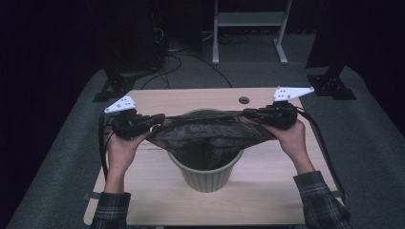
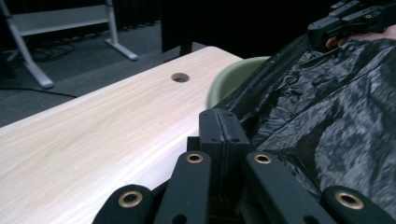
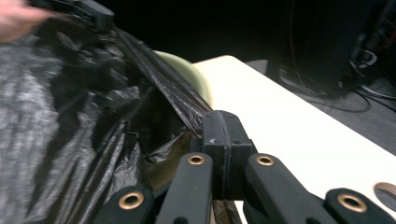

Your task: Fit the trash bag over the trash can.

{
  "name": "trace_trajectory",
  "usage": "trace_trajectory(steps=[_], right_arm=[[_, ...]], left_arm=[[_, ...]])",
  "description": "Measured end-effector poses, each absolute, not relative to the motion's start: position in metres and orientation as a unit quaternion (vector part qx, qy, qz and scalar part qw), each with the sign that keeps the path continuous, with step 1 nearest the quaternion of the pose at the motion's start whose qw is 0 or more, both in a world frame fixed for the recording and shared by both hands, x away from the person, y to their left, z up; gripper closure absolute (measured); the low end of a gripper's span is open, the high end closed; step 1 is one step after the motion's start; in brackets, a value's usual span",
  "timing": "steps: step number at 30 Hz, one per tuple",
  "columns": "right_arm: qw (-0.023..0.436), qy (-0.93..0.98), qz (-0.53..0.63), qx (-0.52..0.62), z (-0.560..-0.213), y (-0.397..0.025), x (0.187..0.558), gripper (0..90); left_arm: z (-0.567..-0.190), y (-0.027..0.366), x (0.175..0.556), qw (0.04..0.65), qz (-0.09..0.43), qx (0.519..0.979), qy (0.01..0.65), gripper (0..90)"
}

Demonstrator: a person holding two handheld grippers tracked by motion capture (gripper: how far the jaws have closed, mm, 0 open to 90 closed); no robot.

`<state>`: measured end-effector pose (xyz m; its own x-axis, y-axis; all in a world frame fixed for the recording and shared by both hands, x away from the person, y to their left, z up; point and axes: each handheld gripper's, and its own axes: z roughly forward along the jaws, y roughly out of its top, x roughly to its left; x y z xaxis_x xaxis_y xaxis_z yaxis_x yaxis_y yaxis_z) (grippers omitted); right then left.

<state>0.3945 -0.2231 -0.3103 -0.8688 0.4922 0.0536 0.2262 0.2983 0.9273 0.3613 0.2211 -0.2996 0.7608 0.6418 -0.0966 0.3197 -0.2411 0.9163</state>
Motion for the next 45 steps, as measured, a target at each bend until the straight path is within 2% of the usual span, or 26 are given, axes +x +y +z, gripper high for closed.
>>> trace_trajectory(steps=[7, 15, 18, 23, 26, 30, 34, 40, 45], right_arm=[[0.135, 0.792, 0.534, 0.263, -0.324, -0.211, 0.42, 89.9], [0.124, 0.81, 0.502, 0.277, -0.344, -0.195, 0.429, 89.9], [0.125, 0.818, 0.486, 0.281, -0.349, -0.19, 0.429, 89.9], [0.12, 0.819, 0.478, 0.294, -0.354, -0.191, 0.435, 89.8], [0.122, 0.816, 0.487, 0.288, -0.351, -0.193, 0.432, 83.4], [0.121, 0.798, 0.513, 0.292, -0.341, -0.202, 0.427, 68.8], [0.127, 0.791, 0.525, 0.288, -0.328, -0.213, 0.421, 59.7], [0.118, 0.771, 0.568, 0.264, -0.307, -0.227, 0.402, 53.6], [0.076, 0.769, 0.598, 0.215, -0.299, -0.226, 0.382, 46.7]], left_arm=[[-0.311, 0.219, 0.379, 0.51, 0.166, 0.776, 0.332, 90.0], [-0.336, 0.216, 0.389, 0.474, 0.138, 0.793, 0.357, 90.0], [-0.343, 0.214, 0.391, 0.438, 0.143, 0.805, 0.374, 90.0], [-0.349, 0.22, 0.391, 0.446, 0.135, 0.8, 0.379, 90.0], [-0.346, 0.224, 0.389, 0.459, 0.133, 0.794, 0.376, 90.0], [-0.338, 0.23, 0.385, 0.485, 0.134, 0.781, 0.37, 89.9], [-0.322, 0.238, 0.379, 0.504, 0.138, 0.772, 0.363, 89.6], [-0.307, 0.241, 0.373, 0.509, 0.149, 0.771, 0.353, 89.6], [-0.304, 0.24, 0.37, 0.51, 0.15, 0.771, 0.351, 89.7]])
